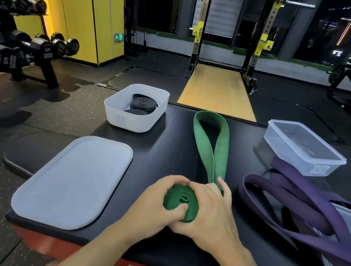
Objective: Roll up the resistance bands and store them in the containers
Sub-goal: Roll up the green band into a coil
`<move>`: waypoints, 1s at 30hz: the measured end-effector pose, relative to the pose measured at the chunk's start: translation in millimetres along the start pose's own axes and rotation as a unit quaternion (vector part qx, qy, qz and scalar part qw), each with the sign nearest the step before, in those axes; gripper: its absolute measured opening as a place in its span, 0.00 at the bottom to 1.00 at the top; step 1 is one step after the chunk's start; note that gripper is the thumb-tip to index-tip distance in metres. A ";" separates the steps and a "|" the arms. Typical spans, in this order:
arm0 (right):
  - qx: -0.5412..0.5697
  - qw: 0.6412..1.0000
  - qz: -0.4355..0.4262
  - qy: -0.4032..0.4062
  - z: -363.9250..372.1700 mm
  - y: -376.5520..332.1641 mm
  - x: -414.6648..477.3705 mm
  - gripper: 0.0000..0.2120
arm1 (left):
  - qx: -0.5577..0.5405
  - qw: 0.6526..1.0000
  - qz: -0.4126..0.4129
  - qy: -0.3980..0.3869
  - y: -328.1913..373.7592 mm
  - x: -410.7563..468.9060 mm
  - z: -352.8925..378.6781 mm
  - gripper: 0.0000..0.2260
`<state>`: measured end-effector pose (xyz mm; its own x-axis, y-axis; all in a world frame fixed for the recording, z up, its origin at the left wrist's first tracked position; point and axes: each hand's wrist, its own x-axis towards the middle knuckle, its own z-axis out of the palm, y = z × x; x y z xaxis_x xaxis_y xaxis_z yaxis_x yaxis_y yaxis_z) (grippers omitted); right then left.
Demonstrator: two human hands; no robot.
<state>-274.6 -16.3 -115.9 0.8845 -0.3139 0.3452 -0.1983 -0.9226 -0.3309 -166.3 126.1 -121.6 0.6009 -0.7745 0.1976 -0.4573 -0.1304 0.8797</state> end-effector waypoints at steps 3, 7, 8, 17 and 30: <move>-0.005 1.000 0.006 0.000 0.7 0.2 -0.7 0.35 | 0.091 0.995 0.009 0.033 0.1 -1.2 5.7 0.23; -0.002 1.000 0.015 0.012 2.0 -0.3 0.3 0.34 | 0.143 0.987 0.003 0.066 -5.6 2.6 5.8 0.21; -0.002 1.000 0.014 0.011 1.4 -1.4 0.2 0.34 | 0.138 0.988 -0.006 0.063 -5.7 3.1 5.4 0.21; 0.103 0.992 -0.035 -0.067 -5.4 9.5 -2.7 0.44 | 0.023 0.999 -0.031 0.038 -7.2 6.0 -1.4 0.18; 0.044 0.998 0.022 -0.039 -14.6 -4.7 1.2 0.39 | 0.106 0.994 -0.002 -0.001 -6.1 6.7 3.0 0.24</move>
<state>-278.8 -15.6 -101.0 0.9067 -0.3313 0.2610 -0.2021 -0.8844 -0.4207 -161.4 119.8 -126.9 0.6019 -0.7747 0.1939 -0.5835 -0.2609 0.7691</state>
